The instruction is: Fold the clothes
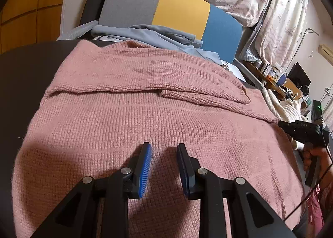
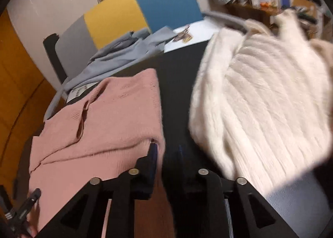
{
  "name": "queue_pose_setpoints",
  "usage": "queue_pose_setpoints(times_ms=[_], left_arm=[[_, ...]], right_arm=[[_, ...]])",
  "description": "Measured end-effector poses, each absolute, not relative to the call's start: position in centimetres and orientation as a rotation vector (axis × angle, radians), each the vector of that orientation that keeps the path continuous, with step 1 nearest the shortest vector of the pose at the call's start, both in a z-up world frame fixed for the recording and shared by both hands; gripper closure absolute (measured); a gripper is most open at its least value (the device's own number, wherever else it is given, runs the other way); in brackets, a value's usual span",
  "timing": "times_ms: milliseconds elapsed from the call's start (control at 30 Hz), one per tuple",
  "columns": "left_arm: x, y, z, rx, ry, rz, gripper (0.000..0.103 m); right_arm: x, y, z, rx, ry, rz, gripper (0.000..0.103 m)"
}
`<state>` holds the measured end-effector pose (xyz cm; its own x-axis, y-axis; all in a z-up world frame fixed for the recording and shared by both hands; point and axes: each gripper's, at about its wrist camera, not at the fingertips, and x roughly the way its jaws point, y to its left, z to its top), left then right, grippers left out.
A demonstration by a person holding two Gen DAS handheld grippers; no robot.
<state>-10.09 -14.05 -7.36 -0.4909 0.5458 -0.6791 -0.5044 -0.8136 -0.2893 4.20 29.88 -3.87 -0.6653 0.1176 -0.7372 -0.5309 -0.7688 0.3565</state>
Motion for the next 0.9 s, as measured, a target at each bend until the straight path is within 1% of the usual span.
queue_pose_setpoints(times_ms=[67, 200, 233, 267, 300, 433, 633, 667, 733, 833, 900], left_arm=[[-10.1, -13.9, -7.4, -1.064, -0.057, 2.292, 0.078], [-10.1, -13.8, -7.5, -1.063, -0.06, 2.29, 0.078], [-10.2, -13.8, -7.5, -1.064, -0.068, 2.286, 0.078], [-10.2, -13.9, -7.6, -1.064, -0.079, 2.282, 0.078], [-10.3, -14.0, -7.6, -1.065, -0.09, 2.277, 0.078], [-10.4, -14.3, -7.9, -1.066, -0.112, 2.268, 0.078], [-10.7, -14.5, -7.9, -1.065, -0.121, 2.263, 0.078], [-10.8, -14.6, -8.0, -1.066, -0.128, 2.259, 0.078], [-10.8, -14.6, -8.0, -1.067, -0.138, 2.258, 0.078], [-10.5, -14.2, -7.8, -1.069, -0.103, 2.277, 0.078], [-10.3, -13.8, -7.6, -1.073, -0.068, 2.287, 0.078]], right_arm=[[3.0, 30.5, -4.4, -1.08, 0.832, 2.462, 0.077], [1.8, 29.7, -5.0, -1.16, 0.716, 2.476, 0.078], [1.6, 29.4, -4.9, -1.161, 0.684, 2.48, 0.083], [1.4, 29.2, -4.9, -1.16, 0.661, 2.483, 0.092], [1.2, 29.0, -4.8, -1.163, 0.617, 2.483, 0.095], [0.8, 27.9, -4.8, -1.188, 0.364, 2.461, 0.097], [0.2, 26.2, -4.7, -1.208, -0.007, 2.395, 0.096], [0.5, 26.5, -4.2, -1.198, 0.037, 2.405, 0.093], [2.1, 27.8, -2.4, -1.133, 0.259, 2.407, 0.074], [6.1, 27.2, 0.4, -0.958, 0.488, 2.442, 0.071], [7.2, 25.2, 1.0, -0.937, 0.563, 2.542, 0.071]])
